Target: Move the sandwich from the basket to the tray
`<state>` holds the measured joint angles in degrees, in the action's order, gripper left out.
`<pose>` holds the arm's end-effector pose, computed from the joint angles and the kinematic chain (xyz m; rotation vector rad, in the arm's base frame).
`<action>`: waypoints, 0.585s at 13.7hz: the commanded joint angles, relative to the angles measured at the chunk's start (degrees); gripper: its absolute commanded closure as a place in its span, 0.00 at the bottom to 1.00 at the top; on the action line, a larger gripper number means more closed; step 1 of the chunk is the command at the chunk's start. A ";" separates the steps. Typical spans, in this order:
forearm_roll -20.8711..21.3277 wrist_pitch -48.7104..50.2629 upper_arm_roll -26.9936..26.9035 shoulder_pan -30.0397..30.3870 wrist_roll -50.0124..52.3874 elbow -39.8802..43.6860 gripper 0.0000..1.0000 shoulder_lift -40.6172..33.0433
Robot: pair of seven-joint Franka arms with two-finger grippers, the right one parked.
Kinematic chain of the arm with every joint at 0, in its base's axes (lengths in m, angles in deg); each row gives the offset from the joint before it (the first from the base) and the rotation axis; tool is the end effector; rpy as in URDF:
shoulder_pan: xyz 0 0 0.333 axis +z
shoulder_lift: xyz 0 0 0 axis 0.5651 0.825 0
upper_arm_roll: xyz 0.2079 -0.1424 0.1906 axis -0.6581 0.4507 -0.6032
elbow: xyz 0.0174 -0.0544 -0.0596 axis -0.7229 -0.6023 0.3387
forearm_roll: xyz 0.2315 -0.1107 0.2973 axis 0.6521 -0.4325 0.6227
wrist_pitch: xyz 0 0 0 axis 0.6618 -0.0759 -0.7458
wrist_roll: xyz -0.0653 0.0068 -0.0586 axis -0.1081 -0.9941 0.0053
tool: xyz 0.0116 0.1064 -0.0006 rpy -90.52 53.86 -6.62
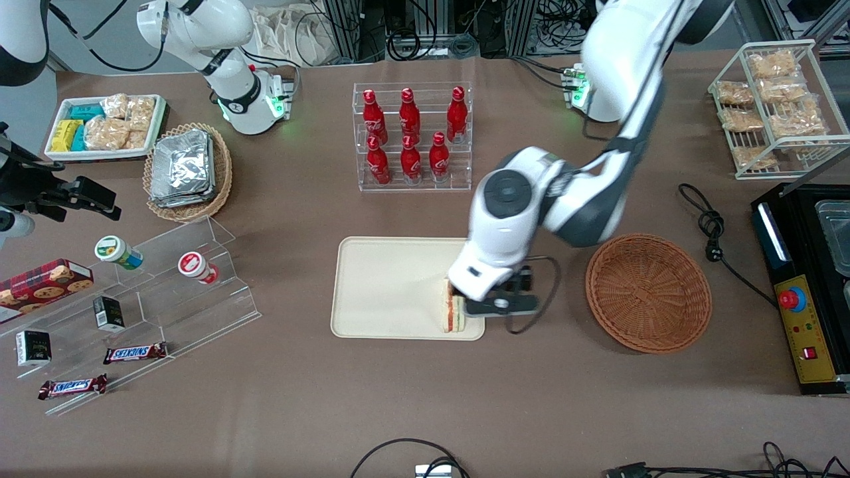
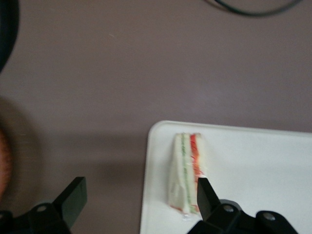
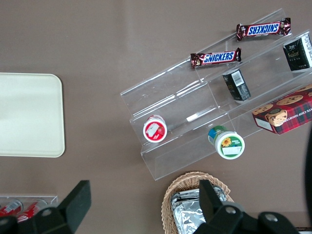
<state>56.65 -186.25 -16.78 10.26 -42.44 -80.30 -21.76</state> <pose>0.6272 -0.3631 0.4167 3.1090 0.1890 0.2534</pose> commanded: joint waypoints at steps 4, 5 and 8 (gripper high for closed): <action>-7.89 10.36 -2.18 15.43 -16.83 -11.18 0.00 -18.47; -7.89 12.74 -2.19 17.62 -19.48 -11.35 0.00 -20.40; -7.54 16.54 -2.19 21.50 -23.10 -13.89 0.00 -26.38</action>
<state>49.68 -170.67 -19.59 30.21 -63.57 -89.76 -42.90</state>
